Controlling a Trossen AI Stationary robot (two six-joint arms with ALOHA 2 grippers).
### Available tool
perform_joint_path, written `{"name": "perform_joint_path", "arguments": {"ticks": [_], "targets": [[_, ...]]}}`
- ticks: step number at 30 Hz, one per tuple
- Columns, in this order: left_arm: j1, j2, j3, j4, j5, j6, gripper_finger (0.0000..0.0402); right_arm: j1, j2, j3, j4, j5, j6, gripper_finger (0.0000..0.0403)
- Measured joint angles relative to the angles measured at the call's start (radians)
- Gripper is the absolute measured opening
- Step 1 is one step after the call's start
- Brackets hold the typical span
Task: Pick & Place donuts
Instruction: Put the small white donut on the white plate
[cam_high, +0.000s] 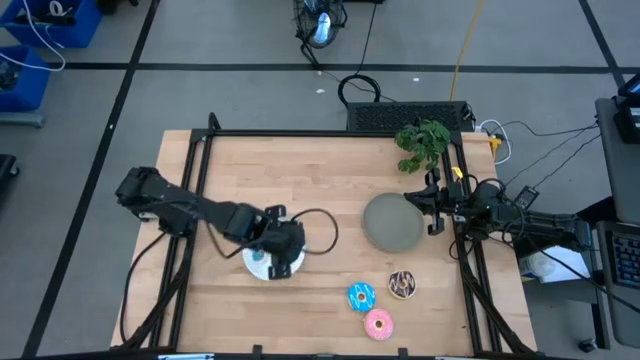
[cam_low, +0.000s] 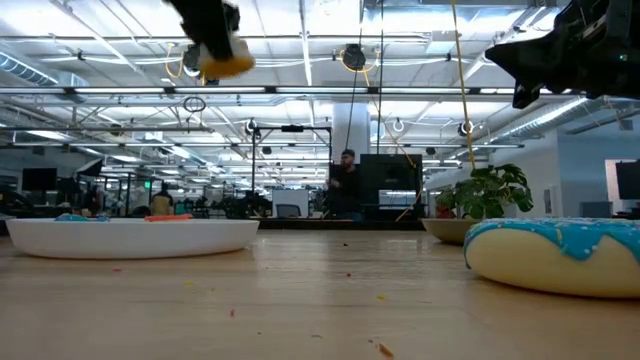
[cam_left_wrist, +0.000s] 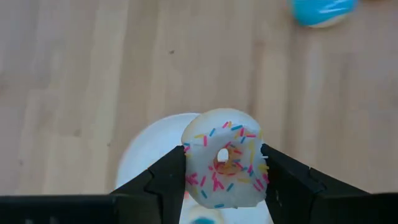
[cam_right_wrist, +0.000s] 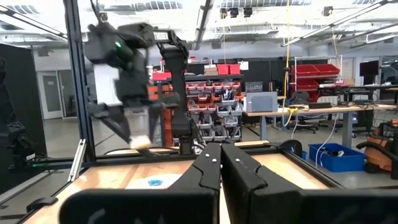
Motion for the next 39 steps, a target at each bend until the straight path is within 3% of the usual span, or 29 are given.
{"name": "perform_joint_path", "arguments": {"ticks": [7, 14, 19, 26, 39], "targets": [[0.102, 0.000, -0.201, 0.140, 0.085, 0.020, 0.0186, 0.000, 0.000, 0.000, 0.017, 0.000, -0.024, 0.0000], [0.162, 0.000, -0.376, 0.381, 0.147, 0.031, 0.0186, 0.000, 0.000, 0.000, 0.018, 0.001, -0.027, 0.0000], [0.187, 0.000, -0.468, 0.448, 0.180, 0.019, 0.0186, 0.000, 0.000, 0.000, 0.023, 0.001, -0.025, 0.0000], [0.188, 0.000, -0.528, 0.586, 0.180, 0.022, 0.0186, 0.000, 0.000, 0.000, 0.022, 0.001, -0.025, 0.0000], [0.147, 0.026, -0.538, 0.598, 0.158, 0.062, 0.0186, 0.000, 0.000, 0.000, 0.022, 0.001, -0.024, 0.0000]]}}
